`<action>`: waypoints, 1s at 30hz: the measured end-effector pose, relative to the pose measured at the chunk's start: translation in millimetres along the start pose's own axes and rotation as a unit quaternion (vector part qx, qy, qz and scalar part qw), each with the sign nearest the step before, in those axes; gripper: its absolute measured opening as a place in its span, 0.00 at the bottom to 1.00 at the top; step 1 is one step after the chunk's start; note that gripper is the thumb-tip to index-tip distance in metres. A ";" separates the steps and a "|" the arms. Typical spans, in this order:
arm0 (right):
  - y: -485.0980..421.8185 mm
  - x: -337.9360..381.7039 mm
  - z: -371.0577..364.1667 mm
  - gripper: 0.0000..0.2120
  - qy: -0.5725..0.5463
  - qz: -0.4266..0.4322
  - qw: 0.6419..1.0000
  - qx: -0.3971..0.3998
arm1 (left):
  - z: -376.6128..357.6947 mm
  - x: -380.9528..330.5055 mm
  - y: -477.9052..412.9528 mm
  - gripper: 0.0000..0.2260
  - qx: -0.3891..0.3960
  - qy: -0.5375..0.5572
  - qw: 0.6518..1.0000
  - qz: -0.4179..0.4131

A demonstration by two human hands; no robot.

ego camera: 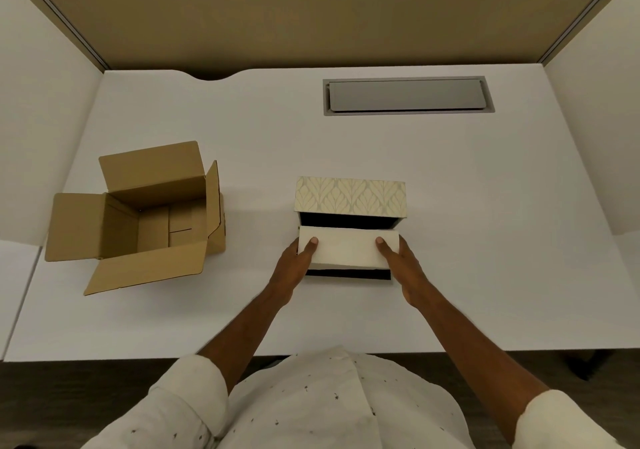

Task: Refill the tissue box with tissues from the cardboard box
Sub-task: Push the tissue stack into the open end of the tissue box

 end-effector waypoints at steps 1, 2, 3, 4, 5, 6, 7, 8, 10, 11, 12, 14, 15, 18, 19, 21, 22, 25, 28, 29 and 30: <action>0.5 0.0 0.2 0.32 0.000 0.001 1.000 0.001 | -0.1 0.0 0.0 0.25 -0.005 0.002 1.000 -0.001; 0.9 -0.1 0.3 0.32 -0.001 0.002 1.000 0.002 | 0.1 0.0 0.2 0.24 -0.010 0.004 1.000 -0.003; 1.3 -0.1 0.5 0.31 -0.001 0.004 1.000 0.002 | 0.2 0.0 0.4 0.24 -0.016 0.004 1.000 -0.006; 1.5 0.2 0.3 0.30 0.000 0.008 1.000 0.003 | 0.1 0.2 0.4 0.23 -0.021 0.005 1.000 -0.009; 1.7 0.9 0.0 0.30 0.000 0.011 1.000 0.005 | -0.3 0.7 0.2 0.23 -0.024 0.007 1.000 -0.011; 2.1 1.6 -0.1 0.29 0.001 0.013 1.000 0.006 | -0.9 1.4 0.3 0.23 -0.027 0.010 1.000 -0.010; 2.6 2.4 0.1 0.29 0.002 0.015 1.000 0.005 | -1.1 2.0 0.8 0.23 -0.030 0.013 0.999 -0.007; 2.9 2.9 -0.1 0.29 0.003 0.017 1.000 0.005 | -1.3 2.6 0.9 0.24 -0.034 0.015 0.999 -0.002; 4.0 2.4 -0.3 0.27 0.005 0.020 1.000 0.003 | -1.2 3.9 1.4 0.24 -0.041 0.015 0.999 0.005; 4.6 1.5 -0.3 0.26 0.005 0.021 1.000 0.002 | -1.4 4.0 1.6 0.24 -0.041 0.014 0.999 0.005; 5.1 0.7 -0.5 0.26 0.004 0.021 1.000 0.001 | -1.6 3.7 1.8 0.24 -0.041 0.013 0.999 0.003; 6.0 -0.1 -2.1 0.26 -0.001 0.016 1.000 0.001 | -1.4 2.9 1.5 0.24 -0.042 0.009 0.999 -0.001; 6.6 -0.1 -3.3 0.26 -0.004 0.013 1.000 0.003 | -0.7 2.4 1.4 0.24 -0.045 0.009 0.999 -0.002; 7.8 -1.1 -6.1 0.26 -0.011 0.006 1.000 0.011 | 1.2 0.5 1.6 0.24 -0.052 0.009 0.999 -0.011; 8.1 -1.5 -6.1 0.26 -0.012 0.006 1.000 0.012 | 1.9 -0.1 2.3 0.24 -0.051 0.008 0.999 -0.015; 7.9 -1.3 -6.2 0.26 -0.012 0.006 1.000 0.009 | 2.8 -1.1 3.7 0.24 -0.048 0.007 0.999 -0.021; 7.6 -1.0 -6.2 0.27 -0.012 0.005 1.000 0.007 | 3.2 -1.8 4.5 0.23 -0.048 0.006 0.999 -0.025; 7.4 -1.0 -6.1 0.28 -0.019 0.002 1.000 -0.003 | 2.9 -3.3 7.5 0.23 -0.043 0.005 0.998 -0.036; 7.5 -1.6 -6.4 0.29 -0.022 0.002 1.000 -0.006 | 3.2 -3.1 8.1 0.24 -0.033 0.002 0.999 -0.037; 7.2 -1.9 -5.9 0.28 -0.023 0.001 1.000 -0.008 | 3.8 -2.7 8.2 0.24 -0.030 0.000 0.999 -0.035; 6.9 -1.9 -5.2 0.28 -0.025 -0.001 1.000 -0.011 | 4.0 -2.3 8.1 0.24 -0.026 -0.002 0.999 -0.031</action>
Point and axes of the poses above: each hand's wrist, its own y-axis away from the middle knuckle, its own z-axis out of the back of the hand, x = y × z, the point moved 6 cm from there along -y, towards the middle knuckle, and after that the axes turned 15 degrees about -x, right-handed, at the moved point
